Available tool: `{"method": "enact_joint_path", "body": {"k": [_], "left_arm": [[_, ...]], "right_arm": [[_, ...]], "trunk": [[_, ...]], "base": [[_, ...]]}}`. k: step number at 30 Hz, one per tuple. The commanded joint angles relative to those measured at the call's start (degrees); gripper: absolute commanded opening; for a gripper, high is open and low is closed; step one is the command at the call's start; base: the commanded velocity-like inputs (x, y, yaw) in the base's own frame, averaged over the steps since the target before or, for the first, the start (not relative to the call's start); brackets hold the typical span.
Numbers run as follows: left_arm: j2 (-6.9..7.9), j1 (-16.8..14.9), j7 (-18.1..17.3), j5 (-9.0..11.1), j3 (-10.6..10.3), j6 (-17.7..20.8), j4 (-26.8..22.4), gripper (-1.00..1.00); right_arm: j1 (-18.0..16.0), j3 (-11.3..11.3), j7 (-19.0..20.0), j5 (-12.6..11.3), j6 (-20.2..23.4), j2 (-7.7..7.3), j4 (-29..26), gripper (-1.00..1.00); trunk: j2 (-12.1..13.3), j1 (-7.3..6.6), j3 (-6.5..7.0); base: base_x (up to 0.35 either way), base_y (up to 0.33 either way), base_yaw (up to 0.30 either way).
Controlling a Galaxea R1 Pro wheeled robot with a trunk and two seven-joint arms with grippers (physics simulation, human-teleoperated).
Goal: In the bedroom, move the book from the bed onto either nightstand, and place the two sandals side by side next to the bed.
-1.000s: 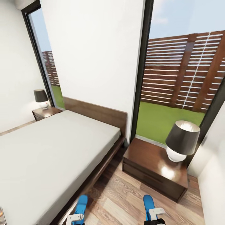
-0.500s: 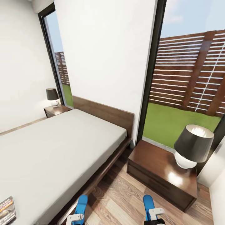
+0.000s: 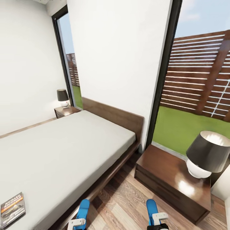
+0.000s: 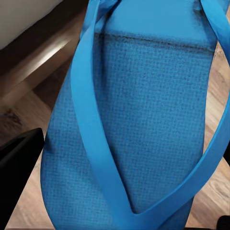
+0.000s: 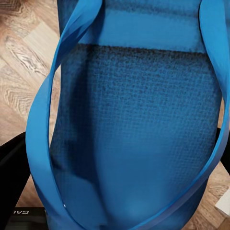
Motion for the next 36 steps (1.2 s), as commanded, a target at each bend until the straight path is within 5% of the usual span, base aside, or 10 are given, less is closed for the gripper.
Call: {"method": "enact_joint_path", "body": {"k": [1, 17, 36], "left_arm": [[0.02, -0.1, 0.4, 0.5, -0.5, -0.2, 0.1, -1.0], [0.02, -0.1, 0.4, 0.5, -0.5, -0.2, 0.1, -1.0], [0.02, -0.1, 0.4, 0.5, -0.5, -0.2, 0.1, -1.0]], "right_arm": [[0.0, 0.5, -0.3, 0.1, 0.4, -0.02, -0.1, -1.0], [0.0, 0.5, -0.3, 0.1, 0.4, -0.05, -0.1, -1.0], [0.0, 0.5, -0.3, 0.1, 0.4, -0.02, -0.1, -1.0]], "trunk": [[-0.1, 0.01, -0.08], [-0.1, 0.01, -0.08], [-0.1, 0.01, -0.08]], "base": [[0.0, -0.006, 0.229], [0.0, -0.001, 0.253], [0.0, 0.0, 0.022]]}}
